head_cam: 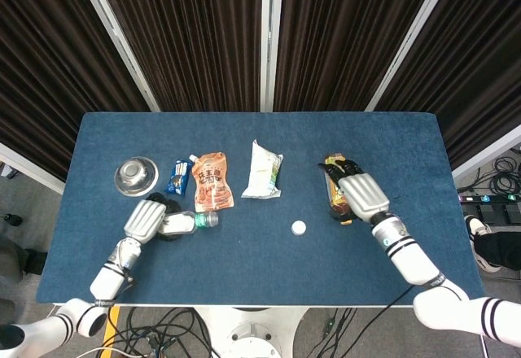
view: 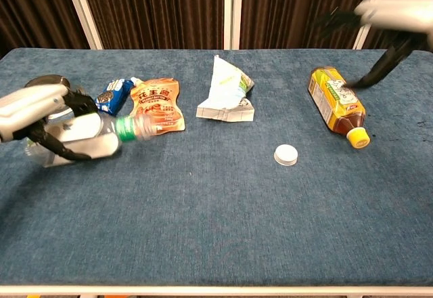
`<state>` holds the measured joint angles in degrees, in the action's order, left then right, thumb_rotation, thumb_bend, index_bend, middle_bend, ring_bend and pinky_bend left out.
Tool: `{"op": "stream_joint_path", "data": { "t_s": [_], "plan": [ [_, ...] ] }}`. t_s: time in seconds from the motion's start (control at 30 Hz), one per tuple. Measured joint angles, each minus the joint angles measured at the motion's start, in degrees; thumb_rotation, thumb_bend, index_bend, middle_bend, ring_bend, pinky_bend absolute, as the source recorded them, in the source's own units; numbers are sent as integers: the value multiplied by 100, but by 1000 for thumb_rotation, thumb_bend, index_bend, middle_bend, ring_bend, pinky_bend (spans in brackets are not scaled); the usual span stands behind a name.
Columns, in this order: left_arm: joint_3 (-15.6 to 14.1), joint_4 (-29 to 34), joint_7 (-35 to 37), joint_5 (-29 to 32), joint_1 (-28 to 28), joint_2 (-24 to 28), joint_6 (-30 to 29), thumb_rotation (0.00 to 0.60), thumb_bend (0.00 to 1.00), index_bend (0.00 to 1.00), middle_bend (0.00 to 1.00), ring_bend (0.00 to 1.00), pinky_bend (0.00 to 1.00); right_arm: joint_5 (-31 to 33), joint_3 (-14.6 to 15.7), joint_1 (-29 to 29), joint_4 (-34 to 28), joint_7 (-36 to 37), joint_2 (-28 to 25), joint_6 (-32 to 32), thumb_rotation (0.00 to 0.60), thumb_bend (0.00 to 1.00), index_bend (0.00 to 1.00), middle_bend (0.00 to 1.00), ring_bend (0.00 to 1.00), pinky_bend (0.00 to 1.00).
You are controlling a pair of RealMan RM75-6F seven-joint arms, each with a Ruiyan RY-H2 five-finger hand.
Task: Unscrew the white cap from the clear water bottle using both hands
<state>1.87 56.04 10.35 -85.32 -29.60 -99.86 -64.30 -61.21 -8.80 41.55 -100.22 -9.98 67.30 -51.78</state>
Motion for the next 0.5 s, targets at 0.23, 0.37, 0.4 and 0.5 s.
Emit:
{"op": "stream_joint_path", "data": {
  "t_s": [0.23, 0.37, 0.4, 0.5],
  "plan": [
    [-10, 841, -972, 343, -152, 406, 658, 600, 4, 273, 251, 150, 150, -341, -98, -416, -258, 677, -652, -264, 600, 137, 0, 95, 0, 0],
    [48, 1403, -1104, 471, -115, 663, 613, 600, 0, 173, 154, 71, 117, -482, -80, -601, -252, 999, -778, -346, 600, 139, 0, 95, 0, 0],
    [64, 1522, -1114, 479, -96, 736, 555, 600, 0, 166, 145, 62, 109, -515, -68, -650, -243, 1077, -811, -365, 600, 139, 0, 95, 0, 0],
    [107, 1933, -1120, 477, -7, 1045, 322, 600, 0, 163, 137, 53, 103, -638, -5, -853, -188, 1344, -922, -455, 600, 142, 0, 94, 0, 0]
  ]
}}
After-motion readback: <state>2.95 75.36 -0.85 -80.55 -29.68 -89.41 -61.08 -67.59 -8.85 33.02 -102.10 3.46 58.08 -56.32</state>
